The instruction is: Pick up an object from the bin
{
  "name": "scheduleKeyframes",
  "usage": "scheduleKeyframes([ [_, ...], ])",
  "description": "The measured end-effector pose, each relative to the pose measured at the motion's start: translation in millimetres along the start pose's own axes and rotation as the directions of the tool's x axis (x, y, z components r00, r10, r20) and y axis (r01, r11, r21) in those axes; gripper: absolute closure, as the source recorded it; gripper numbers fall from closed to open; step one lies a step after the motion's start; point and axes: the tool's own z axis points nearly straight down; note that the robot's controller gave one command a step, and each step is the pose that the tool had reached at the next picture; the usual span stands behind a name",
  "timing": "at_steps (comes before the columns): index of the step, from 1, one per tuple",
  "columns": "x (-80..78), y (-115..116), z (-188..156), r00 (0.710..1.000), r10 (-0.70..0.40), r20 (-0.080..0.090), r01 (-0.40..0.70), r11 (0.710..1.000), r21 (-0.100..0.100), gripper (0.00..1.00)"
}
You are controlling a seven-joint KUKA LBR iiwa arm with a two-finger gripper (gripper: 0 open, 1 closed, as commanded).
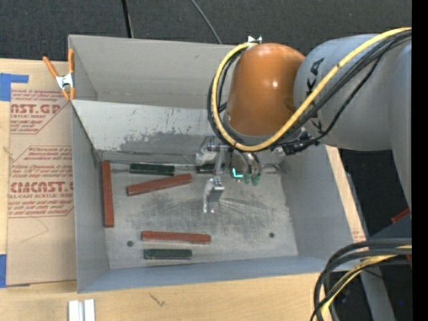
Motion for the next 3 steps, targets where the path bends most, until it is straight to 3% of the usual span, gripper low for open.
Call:
scheduleKeyframes([
  [1,-1.7,0,-3,1.000,0.000,0.007,0.000,1.000,0.000,0.00],
  [2,7.0,-18,52,0.999,-0.044,0.013,0.044,0.999,0.001,0.00],
  [3,59.1,-56,121,0.925,-0.381,0.008,0.380,0.925,0.003,1.00],
])
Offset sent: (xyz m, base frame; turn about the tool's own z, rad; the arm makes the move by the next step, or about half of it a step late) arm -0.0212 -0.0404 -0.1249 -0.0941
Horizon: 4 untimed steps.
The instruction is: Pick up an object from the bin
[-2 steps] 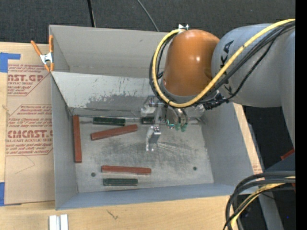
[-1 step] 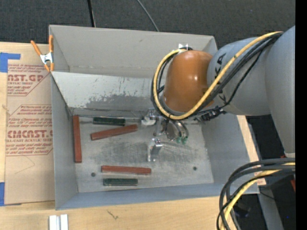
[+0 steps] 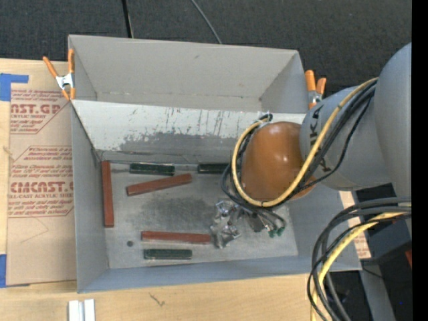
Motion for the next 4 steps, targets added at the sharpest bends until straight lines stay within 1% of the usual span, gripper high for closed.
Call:
scheduleKeyframes([
  [1,2.1,0,2,1.000,0.000,-0.005,0.000,1.000,-0.001,0.00],
  [2,1.9,0,2,1.000,0.000,-0.004,0.000,1.000,-0.001,0.00],
  [3,-38.8,73,-1,1.000,0.019,0.007,-0.019,1.000,0.000,1.00],
  [4,-38.8,72,-1,1.000,0.019,0.007,-0.019,1.000,0.000,1.00],
])
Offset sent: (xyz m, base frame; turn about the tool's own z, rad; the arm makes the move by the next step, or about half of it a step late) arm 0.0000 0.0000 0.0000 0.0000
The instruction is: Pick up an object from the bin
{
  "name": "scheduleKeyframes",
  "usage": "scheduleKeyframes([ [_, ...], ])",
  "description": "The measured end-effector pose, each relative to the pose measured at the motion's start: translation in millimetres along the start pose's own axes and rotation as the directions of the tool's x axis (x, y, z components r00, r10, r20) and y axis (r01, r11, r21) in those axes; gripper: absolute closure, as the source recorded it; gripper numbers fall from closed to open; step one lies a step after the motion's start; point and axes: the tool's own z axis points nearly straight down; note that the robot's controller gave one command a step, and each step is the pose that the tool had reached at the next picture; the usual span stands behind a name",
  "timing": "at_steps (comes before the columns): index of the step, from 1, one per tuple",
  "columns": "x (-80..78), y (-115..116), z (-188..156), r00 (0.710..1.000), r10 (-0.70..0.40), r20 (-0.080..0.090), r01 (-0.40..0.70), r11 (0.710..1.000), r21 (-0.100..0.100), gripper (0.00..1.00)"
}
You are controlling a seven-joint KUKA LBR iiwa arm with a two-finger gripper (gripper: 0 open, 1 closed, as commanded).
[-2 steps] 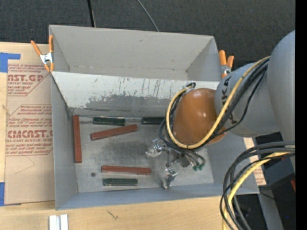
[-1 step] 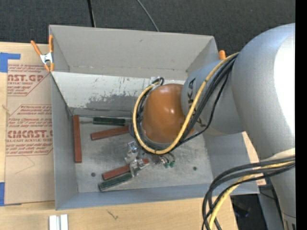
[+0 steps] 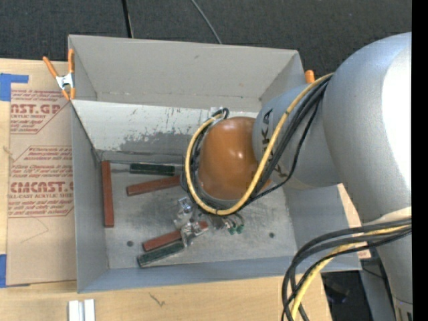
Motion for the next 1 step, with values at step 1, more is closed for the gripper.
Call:
scheduleKeyframes([
  [1,11.0,2.8,-153.4,0.999,-0.044,-0.005,0.044,0.999,0.001,1.00],
])
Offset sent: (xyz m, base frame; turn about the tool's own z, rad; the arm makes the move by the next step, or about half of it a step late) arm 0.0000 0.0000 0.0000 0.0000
